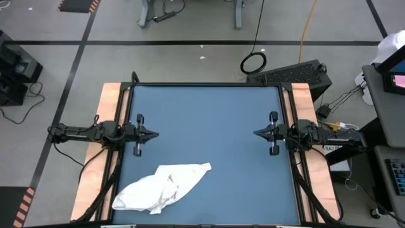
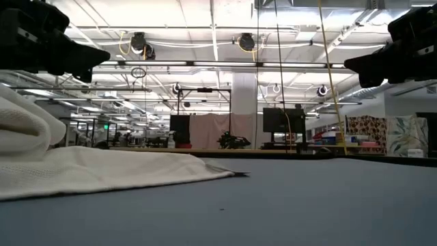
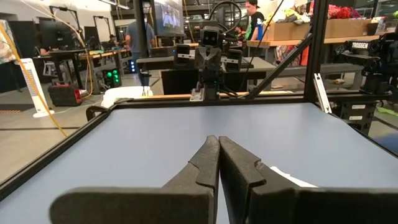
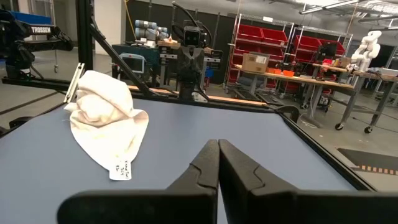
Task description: Roll towel into tight, uniform cylinder
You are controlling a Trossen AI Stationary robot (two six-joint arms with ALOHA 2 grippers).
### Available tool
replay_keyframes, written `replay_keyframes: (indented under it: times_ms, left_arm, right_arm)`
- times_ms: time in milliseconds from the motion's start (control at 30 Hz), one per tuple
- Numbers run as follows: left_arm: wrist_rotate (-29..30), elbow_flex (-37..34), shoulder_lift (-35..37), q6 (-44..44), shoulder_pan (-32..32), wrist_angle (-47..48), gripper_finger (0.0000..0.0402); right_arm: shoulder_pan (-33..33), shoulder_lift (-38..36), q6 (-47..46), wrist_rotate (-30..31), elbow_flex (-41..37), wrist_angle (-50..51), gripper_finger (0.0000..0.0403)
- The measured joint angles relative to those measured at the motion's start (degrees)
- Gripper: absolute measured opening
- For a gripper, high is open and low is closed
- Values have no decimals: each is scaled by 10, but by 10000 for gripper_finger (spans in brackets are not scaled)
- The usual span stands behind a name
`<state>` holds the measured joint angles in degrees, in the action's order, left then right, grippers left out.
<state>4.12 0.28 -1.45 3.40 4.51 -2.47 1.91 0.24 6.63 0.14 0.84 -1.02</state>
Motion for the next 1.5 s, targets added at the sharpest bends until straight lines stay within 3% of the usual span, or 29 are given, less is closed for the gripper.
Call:
replay_keyframes:
  times_ms: [1000, 1233, 1500]
  left_arm:
    - [0, 0, 0, 0, 0, 0, 16]
    - [0, 0, 0, 0, 0, 0, 16]
    - [0, 0, 0, 1, 0, 0, 16]
  right_arm:
    - [0, 0, 0, 0, 0, -2, 0]
    - [0, 0, -73, 0, 0, -3, 0]
    - [-1, 4, -68, -1, 20, -8, 0]
